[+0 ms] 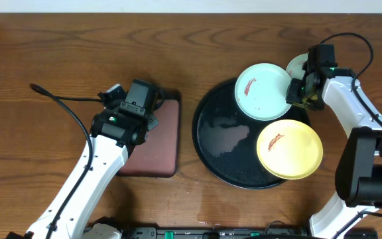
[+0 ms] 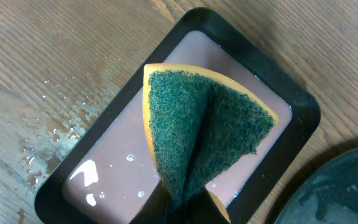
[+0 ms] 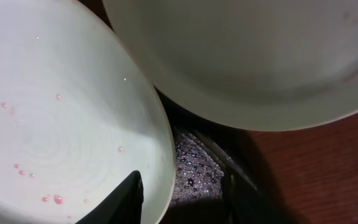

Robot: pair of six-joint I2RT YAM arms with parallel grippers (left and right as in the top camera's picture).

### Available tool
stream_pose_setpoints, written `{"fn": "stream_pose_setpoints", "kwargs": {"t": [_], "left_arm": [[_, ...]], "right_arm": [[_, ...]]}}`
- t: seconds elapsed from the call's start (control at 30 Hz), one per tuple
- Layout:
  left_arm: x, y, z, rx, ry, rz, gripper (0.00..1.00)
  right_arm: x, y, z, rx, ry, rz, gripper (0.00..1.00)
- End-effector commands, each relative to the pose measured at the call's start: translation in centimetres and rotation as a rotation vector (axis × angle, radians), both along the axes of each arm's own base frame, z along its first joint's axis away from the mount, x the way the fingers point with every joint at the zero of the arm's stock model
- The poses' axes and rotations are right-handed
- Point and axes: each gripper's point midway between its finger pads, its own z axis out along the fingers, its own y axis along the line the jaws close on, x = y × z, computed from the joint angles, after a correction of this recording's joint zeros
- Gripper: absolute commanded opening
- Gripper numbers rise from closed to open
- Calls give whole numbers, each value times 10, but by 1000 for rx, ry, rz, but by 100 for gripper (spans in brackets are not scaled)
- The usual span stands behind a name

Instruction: Clean dirty plates on tray and stack at the side

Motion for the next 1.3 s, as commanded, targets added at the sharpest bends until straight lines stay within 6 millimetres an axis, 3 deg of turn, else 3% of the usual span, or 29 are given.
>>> {"fn": "stream_pose_setpoints", "kwargs": {"t": [0.0, 0.1, 0.2, 0.47, 0.67, 0.87, 1.03, 1.27], "left_arm": [[-2, 4, -5, 16, 12, 10, 8], [-2, 4, -5, 16, 12, 10, 8], [-2, 4, -5, 16, 12, 10, 8], [-2, 4, -5, 17, 12, 10, 8], [-2, 4, -5, 17, 12, 10, 8], [-2, 4, -5, 16, 12, 10, 8], [-2, 4, -5, 16, 12, 10, 8], [-2, 4, -5, 16, 12, 10, 8]], "right_arm": [[0, 15, -4, 19, 8, 19, 36], [0, 19, -4, 17, 8, 28, 22], [-2, 21, -8, 16, 6, 34, 15], [-5, 4, -15, -86, 10, 9, 37], [-8, 0, -16, -113, 22, 36, 41], [-9, 6, -16, -81, 25, 53, 38], [-8, 9, -20, -74, 12, 54, 26], [-13, 9, -26, -72, 24, 47, 26]]}}
